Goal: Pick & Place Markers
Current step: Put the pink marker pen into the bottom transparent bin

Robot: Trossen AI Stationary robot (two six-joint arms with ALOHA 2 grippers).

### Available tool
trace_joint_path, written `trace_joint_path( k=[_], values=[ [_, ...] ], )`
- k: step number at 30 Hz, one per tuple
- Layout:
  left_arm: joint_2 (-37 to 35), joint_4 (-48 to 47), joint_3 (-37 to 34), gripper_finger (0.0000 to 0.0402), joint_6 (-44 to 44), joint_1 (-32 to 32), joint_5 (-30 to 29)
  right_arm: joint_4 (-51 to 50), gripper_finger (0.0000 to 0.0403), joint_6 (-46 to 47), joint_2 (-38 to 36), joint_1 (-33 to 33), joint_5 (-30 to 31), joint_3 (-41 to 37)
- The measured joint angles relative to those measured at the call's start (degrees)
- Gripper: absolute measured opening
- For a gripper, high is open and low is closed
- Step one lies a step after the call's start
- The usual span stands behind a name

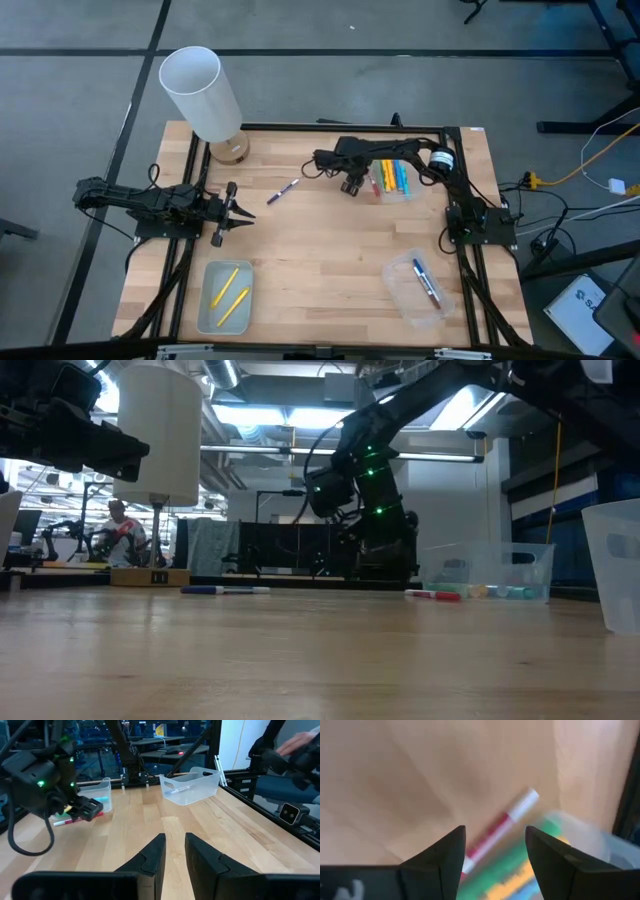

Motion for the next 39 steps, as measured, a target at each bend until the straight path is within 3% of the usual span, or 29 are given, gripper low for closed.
trace_joint_path(
  k=[5,13,21,30,34,39],
  values=[
    [-0.01,0.0,0.0,0.0068,-0.01,0.0,0.0,4.66,0.0204,-3.06,0.0,1.44,-2.02,0.0],
    [-0.01,0.0,-0.01,0.0068,0.0,0.0,0.0,3.78,0.0204,1.8,0.09,0.79,-1.28,-1.96],
    [0.01,0.0,0.01,0.0067,0.0,0.0,0.0,0.03,0.0204,2.01,-0.32,1.06,5.88,-9.47],
    [0.01,0.01,0.01,0.007,0.0,-0.02,-0.04,-0.73,0.0204,11.81,-1.28,-1.89,-1.27,-12.94],
    [0.01,-0.02,0.01,0.0068,0.0,-0.02,-0.04,-1.82,0.0204,15.68,-1.09,-2.05,-1.36,-12.17],
    [0.01,0.0,0.0,0.0066,0.0,-0.01,-0.04,-1.94,0.0204,19.8,-1.05,-3.11,-6.35,-11.34]
  ],
)
